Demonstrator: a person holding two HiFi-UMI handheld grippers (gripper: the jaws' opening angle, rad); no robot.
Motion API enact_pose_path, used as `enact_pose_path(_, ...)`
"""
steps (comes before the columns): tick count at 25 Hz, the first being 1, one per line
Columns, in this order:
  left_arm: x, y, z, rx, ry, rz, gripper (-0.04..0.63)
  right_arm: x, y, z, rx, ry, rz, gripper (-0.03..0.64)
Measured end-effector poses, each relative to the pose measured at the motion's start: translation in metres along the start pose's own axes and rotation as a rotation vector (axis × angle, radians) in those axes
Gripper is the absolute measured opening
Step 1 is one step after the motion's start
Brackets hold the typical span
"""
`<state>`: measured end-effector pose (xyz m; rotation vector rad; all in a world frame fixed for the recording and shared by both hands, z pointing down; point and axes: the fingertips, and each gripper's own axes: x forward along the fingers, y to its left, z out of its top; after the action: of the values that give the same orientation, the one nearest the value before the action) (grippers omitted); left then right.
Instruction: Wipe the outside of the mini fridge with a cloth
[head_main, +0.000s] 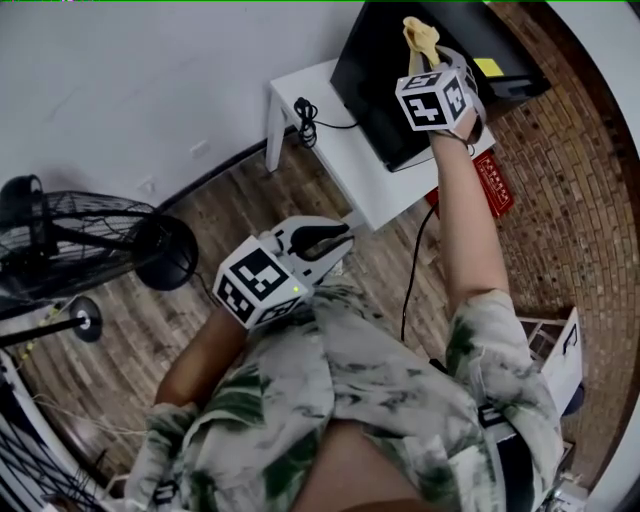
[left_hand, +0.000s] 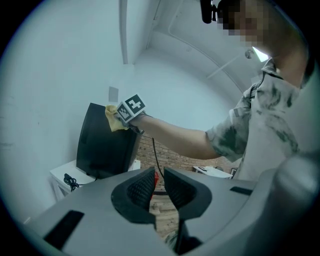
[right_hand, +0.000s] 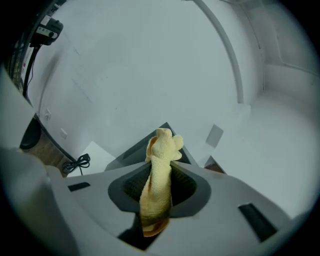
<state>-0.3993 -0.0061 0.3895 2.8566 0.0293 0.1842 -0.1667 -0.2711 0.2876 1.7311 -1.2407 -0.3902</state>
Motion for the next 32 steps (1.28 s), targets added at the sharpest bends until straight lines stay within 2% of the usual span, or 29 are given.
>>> enact_pose_path(3,-0.004,0.002,-0.001,-0.006,-0.002,0.015,0.055,0.008,-0.013,0.002,0.003,0.014,-0.033,0.097)
enact_pose_path(10,-0.017,0.011,-0.007,-0.022,-0.005,0.060,0.055,0.032,0.007,-0.021,0.003,0.075,-0.010,0.095)
enact_pose_path(20,-0.031,0.026,-0.018,-0.066,0.002,0.122,0.055,0.062,0.072,-0.051,0.002,0.149,0.093,0.097)
enact_pose_path(32,-0.026,0.055,-0.013,-0.096,0.012,0.154,0.055,0.117,0.171,-0.096,-0.022,0.278,0.261,0.096)
